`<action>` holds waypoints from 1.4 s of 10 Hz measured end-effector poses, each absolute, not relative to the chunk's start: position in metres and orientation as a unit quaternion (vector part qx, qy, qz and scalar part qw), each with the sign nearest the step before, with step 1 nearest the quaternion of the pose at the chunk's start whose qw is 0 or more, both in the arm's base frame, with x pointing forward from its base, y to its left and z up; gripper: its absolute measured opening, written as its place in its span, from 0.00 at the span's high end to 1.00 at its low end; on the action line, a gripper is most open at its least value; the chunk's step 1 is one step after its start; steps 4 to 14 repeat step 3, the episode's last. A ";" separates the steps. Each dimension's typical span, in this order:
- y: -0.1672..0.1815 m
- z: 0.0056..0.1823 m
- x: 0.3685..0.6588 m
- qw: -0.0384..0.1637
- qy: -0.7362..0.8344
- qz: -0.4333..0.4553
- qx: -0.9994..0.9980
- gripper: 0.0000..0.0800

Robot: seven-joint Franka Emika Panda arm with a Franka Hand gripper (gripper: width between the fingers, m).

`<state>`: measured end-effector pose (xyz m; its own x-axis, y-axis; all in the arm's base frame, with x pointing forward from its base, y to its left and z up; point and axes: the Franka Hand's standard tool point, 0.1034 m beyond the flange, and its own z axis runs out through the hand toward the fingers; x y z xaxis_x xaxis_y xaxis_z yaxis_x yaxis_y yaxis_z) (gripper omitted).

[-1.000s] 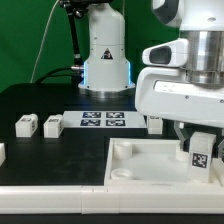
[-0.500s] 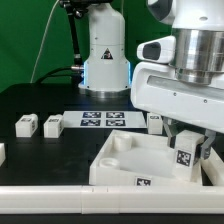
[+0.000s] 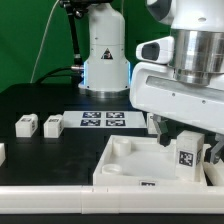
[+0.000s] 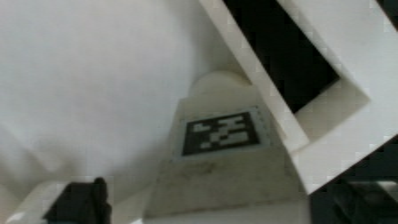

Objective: Assemble one leg

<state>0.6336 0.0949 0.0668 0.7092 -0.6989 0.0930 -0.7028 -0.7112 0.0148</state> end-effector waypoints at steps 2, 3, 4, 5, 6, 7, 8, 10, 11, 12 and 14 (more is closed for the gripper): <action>0.095 0.067 0.634 0.025 -0.379 0.040 0.924 0.19; 0.095 0.067 0.634 0.025 -0.379 0.040 0.924 0.19; 0.095 0.067 0.634 0.025 -0.379 0.040 0.924 0.19; 0.095 0.067 0.634 0.025 -0.379 0.040 0.924 0.19; 0.095 0.067 0.634 0.025 -0.379 0.040 0.924 0.19; 0.095 0.067 0.634 0.025 -0.379 0.040 0.924 0.19; 0.095 0.067 0.634 0.025 -0.379 0.040 0.924 0.19; 0.095 0.067 0.634 0.025 -0.379 0.040 0.924 0.19; 0.095 0.067 0.634 0.025 -0.379 0.040 0.924 0.19; 0.095 0.067 0.634 0.025 -0.379 0.040 0.924 0.19; 0.095 0.067 0.634 0.025 -0.379 0.040 0.924 0.19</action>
Offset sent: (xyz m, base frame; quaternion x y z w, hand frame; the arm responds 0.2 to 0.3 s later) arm 0.0000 0.0000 0.0000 0.0000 0.0000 0.0000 1.0000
